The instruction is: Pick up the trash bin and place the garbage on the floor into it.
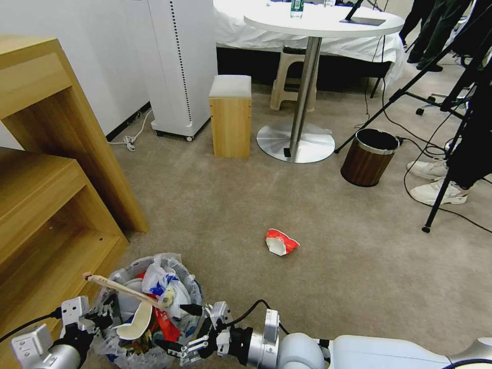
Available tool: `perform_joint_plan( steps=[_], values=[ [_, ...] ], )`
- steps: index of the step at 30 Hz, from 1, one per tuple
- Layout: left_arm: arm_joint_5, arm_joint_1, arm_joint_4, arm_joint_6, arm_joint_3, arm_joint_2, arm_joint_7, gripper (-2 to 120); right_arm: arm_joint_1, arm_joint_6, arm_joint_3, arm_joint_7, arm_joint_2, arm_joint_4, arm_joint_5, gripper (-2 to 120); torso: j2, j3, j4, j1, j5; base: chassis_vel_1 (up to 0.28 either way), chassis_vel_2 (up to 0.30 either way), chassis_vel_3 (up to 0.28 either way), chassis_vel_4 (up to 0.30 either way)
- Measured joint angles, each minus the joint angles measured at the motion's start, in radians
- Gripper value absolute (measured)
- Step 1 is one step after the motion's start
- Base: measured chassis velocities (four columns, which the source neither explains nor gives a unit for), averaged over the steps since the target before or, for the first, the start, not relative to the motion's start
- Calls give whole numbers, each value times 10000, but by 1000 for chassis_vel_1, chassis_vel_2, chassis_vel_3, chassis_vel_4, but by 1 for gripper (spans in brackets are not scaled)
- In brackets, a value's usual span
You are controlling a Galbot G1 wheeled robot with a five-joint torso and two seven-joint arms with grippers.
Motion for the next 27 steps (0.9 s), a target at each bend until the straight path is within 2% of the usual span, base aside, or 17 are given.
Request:
perform_joint_plan(
  steps=[13,27],
  values=[
    [202,92,-124,-52,121,-203,67,1,-144,72,635,43,220,-54,126,100,0,0,0,0,1,0,0,0,0],
    [367,466,-1152,-74,296,-327,199,1,-216,31,784,469,924,-564,628,100,0,-1,0,0,1,0,0,0,0]
  ],
)
